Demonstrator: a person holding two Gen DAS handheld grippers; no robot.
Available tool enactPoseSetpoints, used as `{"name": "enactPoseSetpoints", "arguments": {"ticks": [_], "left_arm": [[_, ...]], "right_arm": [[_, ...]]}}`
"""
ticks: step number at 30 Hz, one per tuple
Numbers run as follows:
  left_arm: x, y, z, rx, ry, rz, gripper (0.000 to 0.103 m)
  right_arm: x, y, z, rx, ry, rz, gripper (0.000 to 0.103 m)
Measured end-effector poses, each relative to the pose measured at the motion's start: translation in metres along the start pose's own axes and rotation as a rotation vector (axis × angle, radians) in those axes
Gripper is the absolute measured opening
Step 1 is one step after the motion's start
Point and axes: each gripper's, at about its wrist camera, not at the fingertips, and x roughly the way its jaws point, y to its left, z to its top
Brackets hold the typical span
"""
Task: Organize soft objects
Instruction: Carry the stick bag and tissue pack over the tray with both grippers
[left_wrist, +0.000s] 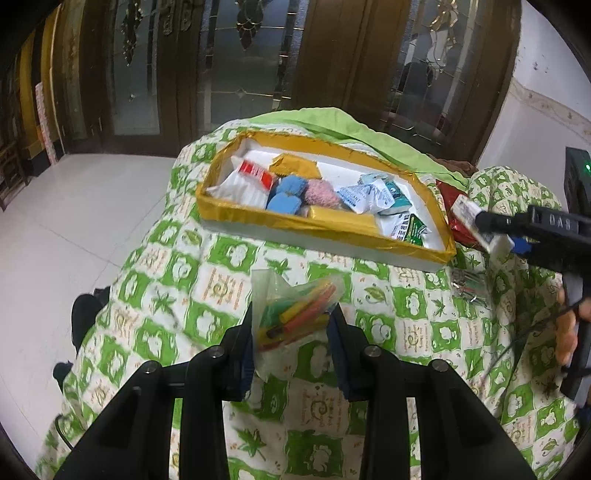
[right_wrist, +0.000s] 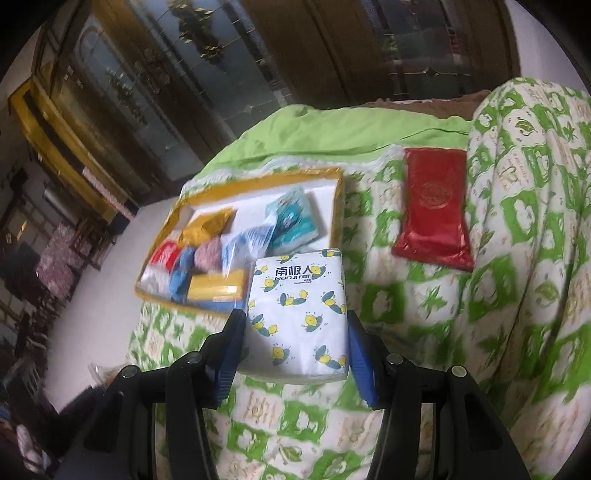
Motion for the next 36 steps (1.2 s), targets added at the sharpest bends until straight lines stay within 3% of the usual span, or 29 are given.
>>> {"name": "enactPoseSetpoints", "arguments": {"ticks": [8, 17, 25, 29, 31, 33, 36], "left_arm": [[0.016, -0.011, 0.02, 0.022, 0.013, -0.038, 0.034], [0.037, -0.026, 0.048, 0.049, 0.03, -0.064, 0.034], [0.054, -0.031, 0.082, 0.058, 0.041, -0.071, 0.034], [0.062, -0.032, 0.097, 0.062, 0.044, -0.066, 0.034], [0.068, -0.035, 0.105, 0.075, 0.046, -0.063, 0.034], [0.073, -0.039, 0.111, 0.092, 0.047, -0.056, 0.034], [0.085, -0.044, 0.121, 0.11, 0.055, -0.05, 0.034]], "right_arm": [[-0.001, -0.034, 0.038, 0.097, -0.029, -0.027, 0.057], [0.036, -0.03, 0.057, 0.116, 0.056, 0.069, 0.057], [0.069, 0.009, 0.056, -0.057, 0.192, 0.116, 0.057], [0.082, 0.038, 0.049, -0.215, 0.273, 0.043, 0.057], [0.085, 0.05, 0.046, -0.296, 0.276, -0.033, 0.057], [0.092, 0.057, 0.045, -0.347, 0.294, -0.085, 0.057], [0.103, 0.057, 0.046, -0.362, 0.332, -0.096, 0.057]]}}
